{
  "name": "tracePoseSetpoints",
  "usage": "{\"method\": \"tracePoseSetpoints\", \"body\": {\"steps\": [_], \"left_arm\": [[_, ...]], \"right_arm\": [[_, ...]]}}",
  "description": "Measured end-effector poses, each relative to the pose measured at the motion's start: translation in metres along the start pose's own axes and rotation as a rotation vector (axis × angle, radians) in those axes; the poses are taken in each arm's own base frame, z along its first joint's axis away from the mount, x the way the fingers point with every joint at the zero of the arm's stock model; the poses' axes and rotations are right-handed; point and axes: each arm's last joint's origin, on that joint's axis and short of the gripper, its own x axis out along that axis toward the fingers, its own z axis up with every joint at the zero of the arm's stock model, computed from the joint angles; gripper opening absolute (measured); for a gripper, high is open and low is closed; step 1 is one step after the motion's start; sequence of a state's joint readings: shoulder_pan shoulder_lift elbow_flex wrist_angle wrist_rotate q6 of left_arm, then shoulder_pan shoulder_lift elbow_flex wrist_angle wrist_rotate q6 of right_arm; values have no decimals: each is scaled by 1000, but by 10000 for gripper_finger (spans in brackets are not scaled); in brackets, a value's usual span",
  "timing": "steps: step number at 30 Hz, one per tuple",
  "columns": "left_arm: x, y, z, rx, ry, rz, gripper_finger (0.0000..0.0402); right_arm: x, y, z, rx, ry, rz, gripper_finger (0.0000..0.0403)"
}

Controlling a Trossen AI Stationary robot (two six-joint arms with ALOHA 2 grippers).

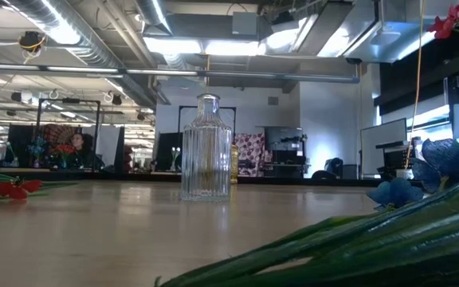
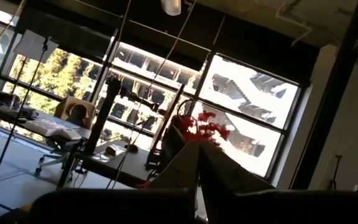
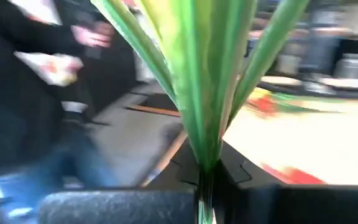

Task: Sort flowers into vase by color
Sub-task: Put the top red flowers into the red vase

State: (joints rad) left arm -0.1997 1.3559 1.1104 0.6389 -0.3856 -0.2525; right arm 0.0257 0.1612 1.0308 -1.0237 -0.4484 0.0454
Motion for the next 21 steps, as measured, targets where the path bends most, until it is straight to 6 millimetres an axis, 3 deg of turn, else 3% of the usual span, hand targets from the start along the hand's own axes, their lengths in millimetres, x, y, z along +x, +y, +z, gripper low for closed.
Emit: {"method": "tracePoseSetpoints", "body": {"steps": [10,13,21], "left_arm": [[0,1,-2,9,23,4,9],[0,1,-2,10,23,5,9],[0,2,-4,16,38,10,9]], "right_arm": [[-11,-5,-22,6,-59,-312,10],[-9,-7,-32,35,-68,-321,10],[-2,-9,-36,76,-60,-258,10]]}}
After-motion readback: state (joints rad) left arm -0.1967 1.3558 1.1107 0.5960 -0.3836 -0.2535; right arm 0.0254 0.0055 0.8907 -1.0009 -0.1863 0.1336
